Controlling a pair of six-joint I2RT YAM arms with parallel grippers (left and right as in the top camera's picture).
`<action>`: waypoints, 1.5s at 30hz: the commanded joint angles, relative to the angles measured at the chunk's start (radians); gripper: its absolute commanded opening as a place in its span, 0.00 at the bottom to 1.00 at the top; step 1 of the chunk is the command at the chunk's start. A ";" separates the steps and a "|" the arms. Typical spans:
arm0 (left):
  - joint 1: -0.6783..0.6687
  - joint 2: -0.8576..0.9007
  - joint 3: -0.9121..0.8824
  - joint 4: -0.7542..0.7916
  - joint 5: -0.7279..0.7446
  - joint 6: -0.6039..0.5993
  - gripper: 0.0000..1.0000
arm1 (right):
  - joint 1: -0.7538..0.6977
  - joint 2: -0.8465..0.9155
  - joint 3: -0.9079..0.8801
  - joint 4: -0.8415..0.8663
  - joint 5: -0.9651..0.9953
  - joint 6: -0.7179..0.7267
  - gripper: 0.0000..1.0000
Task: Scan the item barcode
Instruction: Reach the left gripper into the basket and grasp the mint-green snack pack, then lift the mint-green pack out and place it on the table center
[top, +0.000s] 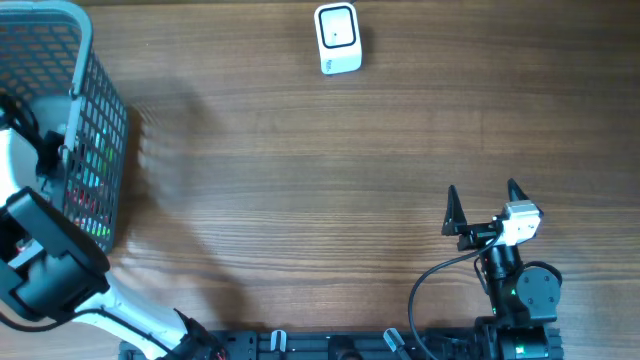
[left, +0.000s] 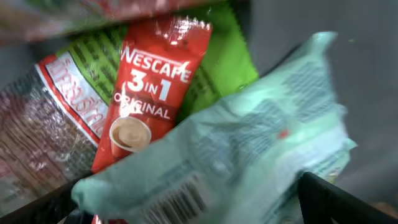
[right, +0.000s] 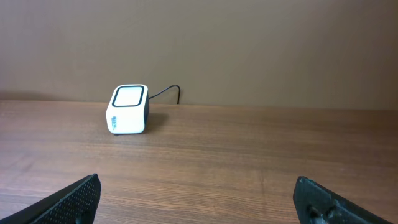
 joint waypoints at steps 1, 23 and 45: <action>0.005 0.019 -0.062 0.013 -0.017 0.004 1.00 | -0.005 0.000 -0.001 0.003 -0.006 0.013 1.00; -0.043 -0.616 -0.023 0.127 0.150 -0.051 0.04 | -0.005 0.000 -0.001 0.003 -0.006 0.013 1.00; -1.053 -0.255 -0.028 -0.193 0.125 -0.022 0.04 | -0.005 0.000 -0.001 0.003 -0.006 0.014 1.00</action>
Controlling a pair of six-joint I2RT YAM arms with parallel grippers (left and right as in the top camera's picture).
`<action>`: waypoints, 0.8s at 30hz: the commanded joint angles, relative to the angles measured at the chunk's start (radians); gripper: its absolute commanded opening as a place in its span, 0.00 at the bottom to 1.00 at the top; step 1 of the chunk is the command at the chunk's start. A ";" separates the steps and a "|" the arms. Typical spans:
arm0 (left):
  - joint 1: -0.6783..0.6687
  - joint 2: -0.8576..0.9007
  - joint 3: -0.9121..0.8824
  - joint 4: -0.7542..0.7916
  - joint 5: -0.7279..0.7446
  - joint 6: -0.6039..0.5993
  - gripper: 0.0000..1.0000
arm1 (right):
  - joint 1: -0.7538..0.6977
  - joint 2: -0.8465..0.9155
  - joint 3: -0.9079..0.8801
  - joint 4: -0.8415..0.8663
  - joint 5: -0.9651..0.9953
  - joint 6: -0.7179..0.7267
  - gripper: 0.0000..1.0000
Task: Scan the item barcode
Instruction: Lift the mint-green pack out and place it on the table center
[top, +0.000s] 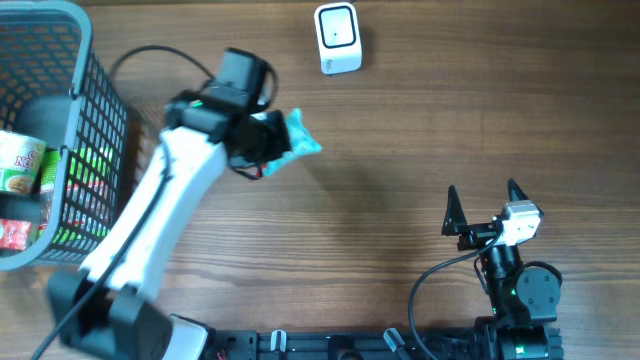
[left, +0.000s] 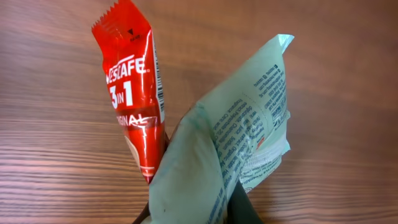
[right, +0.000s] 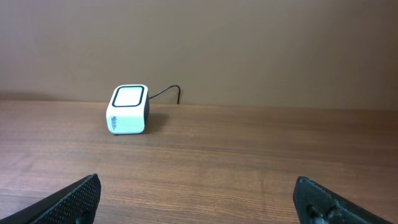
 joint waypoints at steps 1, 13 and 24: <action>-0.059 0.153 0.004 0.051 -0.010 0.015 0.04 | -0.005 0.000 -0.001 0.003 -0.006 0.014 1.00; -0.048 0.323 0.003 0.185 -0.070 -0.020 0.25 | -0.005 0.000 -0.001 0.003 -0.006 0.014 1.00; -0.002 0.232 0.080 0.155 -0.073 -0.011 0.83 | -0.005 0.000 -0.001 0.003 -0.006 0.014 1.00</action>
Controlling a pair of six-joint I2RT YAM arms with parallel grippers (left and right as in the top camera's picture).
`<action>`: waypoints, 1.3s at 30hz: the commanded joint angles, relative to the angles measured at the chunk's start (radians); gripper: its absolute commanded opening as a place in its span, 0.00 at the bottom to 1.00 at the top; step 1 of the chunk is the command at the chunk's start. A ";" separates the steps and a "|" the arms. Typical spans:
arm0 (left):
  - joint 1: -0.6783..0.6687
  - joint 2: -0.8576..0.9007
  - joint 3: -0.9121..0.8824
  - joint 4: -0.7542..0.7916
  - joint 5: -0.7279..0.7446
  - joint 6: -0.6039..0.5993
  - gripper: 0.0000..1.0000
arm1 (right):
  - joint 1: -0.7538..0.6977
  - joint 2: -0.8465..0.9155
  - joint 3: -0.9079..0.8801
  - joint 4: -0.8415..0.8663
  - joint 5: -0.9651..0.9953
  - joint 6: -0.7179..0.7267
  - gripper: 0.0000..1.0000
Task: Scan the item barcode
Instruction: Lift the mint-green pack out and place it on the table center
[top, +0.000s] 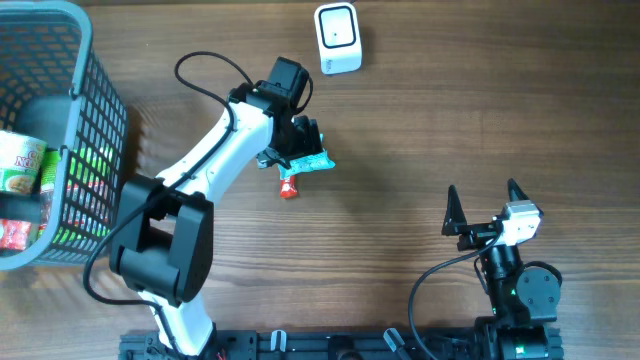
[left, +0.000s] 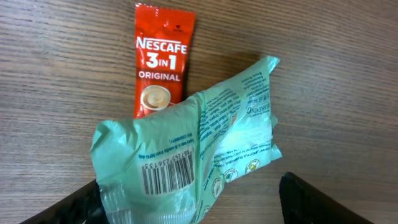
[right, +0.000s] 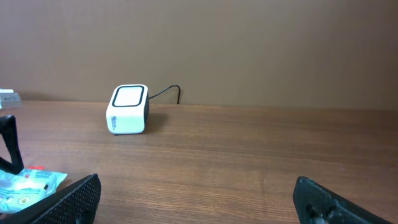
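Note:
A pale green packet (left: 205, 143) lies on the wooden table with its barcode (left: 168, 174) facing up. A red Nescafe 3in1 sachet (left: 163, 68) lies flat just beyond it, partly tucked under it. My left gripper (left: 193, 211) stands open just above the packet's near end, fingers (left: 314, 202) wide on either side. From overhead the packet (top: 312, 160) and sachet (top: 288, 186) lie below the white scanner (top: 337, 38). My right gripper (top: 485, 212) stands open at the front right, holding nothing.
A grey mesh basket (top: 95, 150) with more packaged goods stands at the left edge. The scanner (right: 129, 109) sits at the back of the table with its cable running behind. My left arm (top: 205, 170) stretches from the front left across to the packet.
My left gripper was shut on the green packet and the red sachet above the table. Now it is open, and both lie flat on the table, a little nearer the scanner.
My left gripper was first down in the basket over the green packet and the red sachet. Then it held both over the table left of the scanner. Now both lie on the table, barcode up, with the gripper open. The right arm has stayed still.

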 joint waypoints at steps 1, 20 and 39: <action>0.060 -0.114 0.096 -0.037 -0.014 0.008 0.85 | -0.005 0.000 -0.001 0.003 -0.006 0.013 1.00; 1.161 -0.358 0.293 -0.084 -0.116 0.064 1.00 | -0.005 0.000 -0.001 0.003 -0.006 0.014 1.00; 1.169 -0.060 0.293 0.021 -0.145 0.664 1.00 | -0.005 0.001 -0.001 0.003 -0.006 0.013 1.00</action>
